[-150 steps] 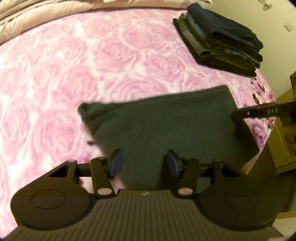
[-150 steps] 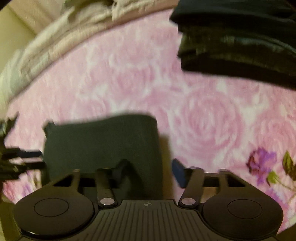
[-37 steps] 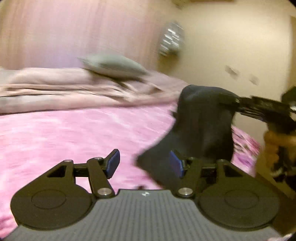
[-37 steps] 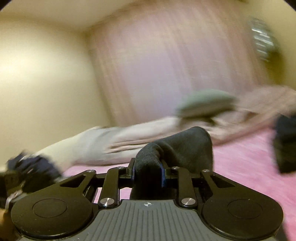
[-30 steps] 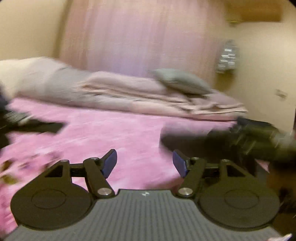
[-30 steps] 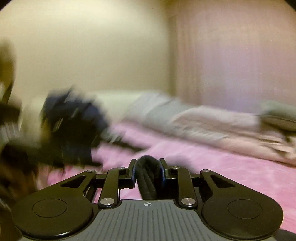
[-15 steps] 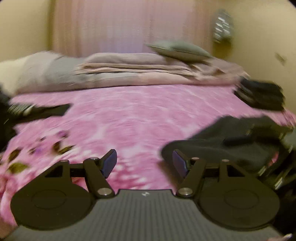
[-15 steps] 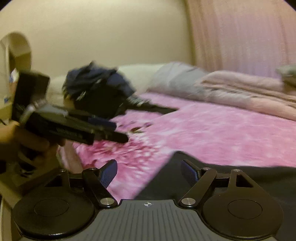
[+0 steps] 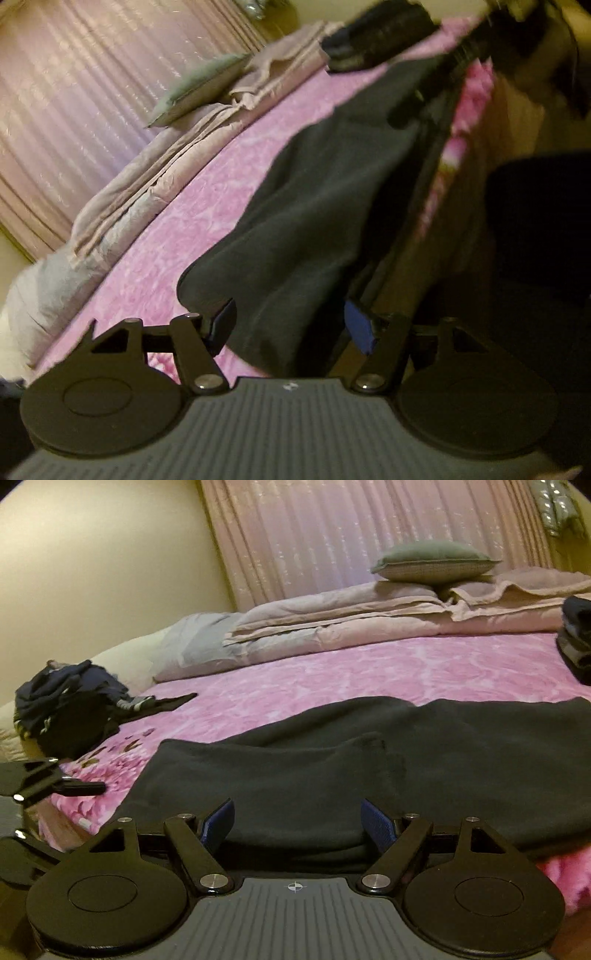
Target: Fold clothes
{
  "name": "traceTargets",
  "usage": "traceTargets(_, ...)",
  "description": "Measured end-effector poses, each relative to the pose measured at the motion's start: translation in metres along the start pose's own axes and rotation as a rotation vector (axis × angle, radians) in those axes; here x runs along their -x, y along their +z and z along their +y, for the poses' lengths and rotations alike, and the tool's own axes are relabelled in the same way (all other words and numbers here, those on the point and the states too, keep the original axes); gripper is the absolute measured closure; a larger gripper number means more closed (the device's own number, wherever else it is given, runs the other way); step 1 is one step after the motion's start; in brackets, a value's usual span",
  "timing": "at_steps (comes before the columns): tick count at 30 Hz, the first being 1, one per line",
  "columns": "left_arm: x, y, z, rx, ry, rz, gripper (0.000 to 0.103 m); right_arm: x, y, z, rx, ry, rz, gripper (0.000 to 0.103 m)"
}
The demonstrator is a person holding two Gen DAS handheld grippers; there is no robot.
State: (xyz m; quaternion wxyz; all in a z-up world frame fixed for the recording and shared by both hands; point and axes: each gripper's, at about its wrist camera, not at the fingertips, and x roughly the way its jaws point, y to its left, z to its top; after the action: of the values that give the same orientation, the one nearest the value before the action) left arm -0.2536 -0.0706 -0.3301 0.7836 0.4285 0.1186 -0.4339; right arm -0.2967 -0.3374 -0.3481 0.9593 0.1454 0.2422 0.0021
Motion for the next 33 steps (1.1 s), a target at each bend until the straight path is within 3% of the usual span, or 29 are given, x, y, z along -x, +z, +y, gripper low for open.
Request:
traceTargets(6,-0.031,0.010,-0.005,0.011,0.065,0.063,0.043,0.001,-0.008,-0.005,0.056,-0.031,0.013,0.024)
traceTargets(10,-0.035,0.007,-0.012,-0.114,0.145,0.093,0.049,-0.002,-0.011,0.002,0.263,-0.063,0.042,0.019)
traceTargets(15,-0.037,-0.001,-0.019,-0.191,0.202,0.134,0.090,-0.009,-0.017,0.019,0.521,-0.050,0.059,0.016)
traceTargets(21,-0.027,-0.010,0.012,0.156,0.258,0.154,0.093,-0.021,-0.028,0.029,0.629,-0.045,0.070,0.016)
traceTargets(27,-0.029,-0.016,0.017,0.198,0.269,0.173,0.093,-0.031,-0.039,0.030,0.665,-0.067,0.079,0.016)
traceTargets(33,-0.024,-0.027,0.023,0.369,0.269,0.200,0.093,-0.032,-0.033,0.020,0.513,-0.045,0.082,0.016)
